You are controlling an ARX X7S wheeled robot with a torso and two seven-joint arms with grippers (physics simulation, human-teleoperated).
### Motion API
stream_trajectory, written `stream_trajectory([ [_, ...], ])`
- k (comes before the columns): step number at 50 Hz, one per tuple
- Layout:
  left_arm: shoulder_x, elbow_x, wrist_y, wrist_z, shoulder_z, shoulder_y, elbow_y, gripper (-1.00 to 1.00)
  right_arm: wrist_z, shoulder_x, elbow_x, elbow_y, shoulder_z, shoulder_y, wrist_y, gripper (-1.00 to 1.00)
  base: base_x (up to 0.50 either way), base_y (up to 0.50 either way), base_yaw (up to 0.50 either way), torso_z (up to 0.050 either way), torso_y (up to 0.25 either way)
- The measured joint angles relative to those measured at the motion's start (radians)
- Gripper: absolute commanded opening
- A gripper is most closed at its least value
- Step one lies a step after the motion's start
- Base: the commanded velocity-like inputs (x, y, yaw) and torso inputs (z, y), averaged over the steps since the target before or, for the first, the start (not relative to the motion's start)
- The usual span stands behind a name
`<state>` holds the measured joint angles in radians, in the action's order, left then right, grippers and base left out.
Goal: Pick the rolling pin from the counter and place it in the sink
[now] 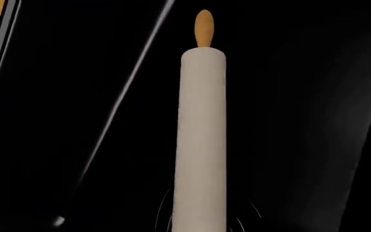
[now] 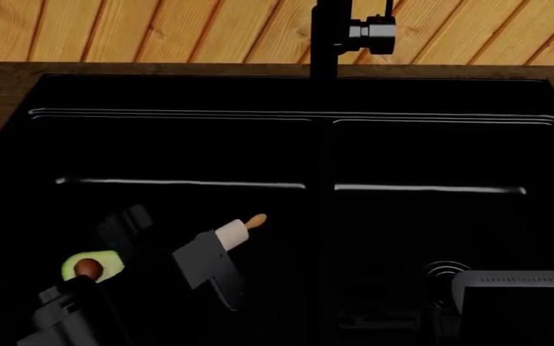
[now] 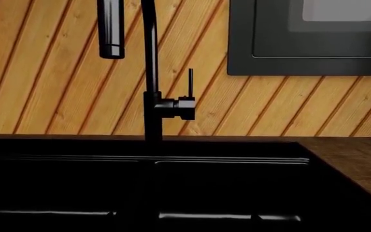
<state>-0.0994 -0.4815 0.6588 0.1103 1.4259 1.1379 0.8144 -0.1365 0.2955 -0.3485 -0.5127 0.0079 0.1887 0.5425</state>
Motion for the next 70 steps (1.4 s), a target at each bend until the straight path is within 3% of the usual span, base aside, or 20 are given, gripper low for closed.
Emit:
stream_trajectory([
  [16,-0.216,-0.318,0.169,0.098,-0.094,0.011,-0.463,1.00,-0.004,0.004,-0.006,-0.002,-0.002,-0.002,-0.007,1.00,-0.02,0.00,0.01,0.000,0.000],
  [24,-0.360,-0.502,0.289,0.245,-0.202,0.000,-0.772,1.00,-0.005,0.006,-0.009,-0.001,-0.002,-0.005,-0.013,1.00,-0.01,0.00,0.00,0.000,0.000],
  [32,-0.513,-0.546,0.333,0.422,-0.350,-0.040,-1.024,1.00,-0.005,0.007,-0.013,0.001,0.001,-0.013,-0.025,1.00,-0.01,0.00,0.00,0.000,0.004],
  [52,-0.817,-0.731,0.030,0.627,-0.558,-0.306,-1.491,1.00,-0.008,0.011,-0.015,0.007,-0.005,-0.024,-0.043,1.00,0.00,0.00,0.00,0.000,0.002],
  [70,-1.060,-0.647,-0.314,0.670,-0.652,-0.584,-1.721,1.00,-0.013,0.013,-0.019,0.012,-0.009,-0.033,-0.058,1.00,0.00,0.00,0.00,0.000,0.000],
])
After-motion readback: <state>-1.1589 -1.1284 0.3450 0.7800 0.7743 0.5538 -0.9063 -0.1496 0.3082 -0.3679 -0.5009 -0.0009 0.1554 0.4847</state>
